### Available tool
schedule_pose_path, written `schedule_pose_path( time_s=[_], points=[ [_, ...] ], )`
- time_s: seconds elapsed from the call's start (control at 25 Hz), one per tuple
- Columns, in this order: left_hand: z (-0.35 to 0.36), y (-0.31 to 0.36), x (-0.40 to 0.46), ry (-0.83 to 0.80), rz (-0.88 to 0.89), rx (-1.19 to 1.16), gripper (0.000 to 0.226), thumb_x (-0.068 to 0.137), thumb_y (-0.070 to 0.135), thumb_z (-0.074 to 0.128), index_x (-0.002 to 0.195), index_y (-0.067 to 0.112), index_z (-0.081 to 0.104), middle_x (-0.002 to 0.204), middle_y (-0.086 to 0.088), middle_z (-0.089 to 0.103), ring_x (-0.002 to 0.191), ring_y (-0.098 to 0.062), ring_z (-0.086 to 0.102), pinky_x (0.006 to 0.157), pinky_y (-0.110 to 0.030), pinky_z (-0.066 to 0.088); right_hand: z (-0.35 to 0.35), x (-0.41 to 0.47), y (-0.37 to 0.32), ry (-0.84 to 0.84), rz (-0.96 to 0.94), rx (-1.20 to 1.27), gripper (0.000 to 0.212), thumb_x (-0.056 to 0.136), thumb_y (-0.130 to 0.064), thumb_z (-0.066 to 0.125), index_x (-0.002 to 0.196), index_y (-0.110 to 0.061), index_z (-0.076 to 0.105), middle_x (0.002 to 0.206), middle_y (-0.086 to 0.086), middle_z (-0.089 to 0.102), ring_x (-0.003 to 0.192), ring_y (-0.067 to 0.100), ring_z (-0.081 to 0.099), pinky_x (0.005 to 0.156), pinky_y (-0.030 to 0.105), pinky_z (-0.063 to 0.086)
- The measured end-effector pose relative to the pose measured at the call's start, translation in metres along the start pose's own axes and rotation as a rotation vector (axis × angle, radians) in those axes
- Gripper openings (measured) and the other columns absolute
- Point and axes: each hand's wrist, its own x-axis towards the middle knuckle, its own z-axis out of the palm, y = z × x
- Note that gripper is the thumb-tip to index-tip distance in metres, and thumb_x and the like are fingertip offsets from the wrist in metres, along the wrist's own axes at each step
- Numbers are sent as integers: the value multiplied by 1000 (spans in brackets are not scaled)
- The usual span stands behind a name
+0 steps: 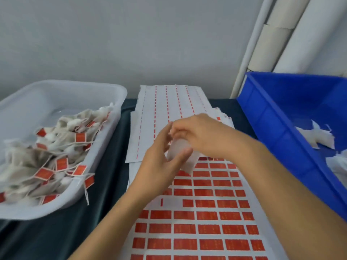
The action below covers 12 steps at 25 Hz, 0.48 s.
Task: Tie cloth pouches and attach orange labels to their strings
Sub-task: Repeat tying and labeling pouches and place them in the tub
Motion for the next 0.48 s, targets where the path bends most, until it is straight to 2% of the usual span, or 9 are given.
schedule_pose_path(
  time_s=[0.08,0.16,0.24,0.36,0.48],
  points=[
    [-1,-12,4,66,-31,-32,29,97,51,67,125,46,62,116,28,72,107,4,70,94,-32,62,24,6,-2,34,-17,137,14,105,-32,54,99,-37,65,97,-20,64,90,0,60,76,22,45],
    [-7,-19,3,119,-64,-91,5,100,45,67,102,42,70,92,17,78,81,-8,78,71,-31,66,44,8,2,138,8,222,8,103,-40,57,109,-42,60,93,-20,62,86,-1,62,72,17,46],
    [-14,-23,1,189,-98,-180,12,100,46,67,94,38,72,84,9,79,72,-13,78,60,-24,62,64,4,8,275,64,321,18,100,-49,58,118,-47,56,96,-22,61,87,-3,62,70,11,47],
    [-18,-27,1,226,-167,-244,11,101,41,66,106,32,72,93,11,79,83,-13,79,67,-27,64,95,-6,17,479,137,430,5,98,-48,60,101,-45,62,91,-23,67,91,-7,64,68,4,49],
    [-14,-27,2,143,-199,-247,13,103,37,63,106,25,68,93,10,77,83,-16,78,65,-26,63,110,-11,21,608,202,519,14,94,-53,55,92,-43,65,93,-31,67,91,-8,64,71,1,47]
  ],
)
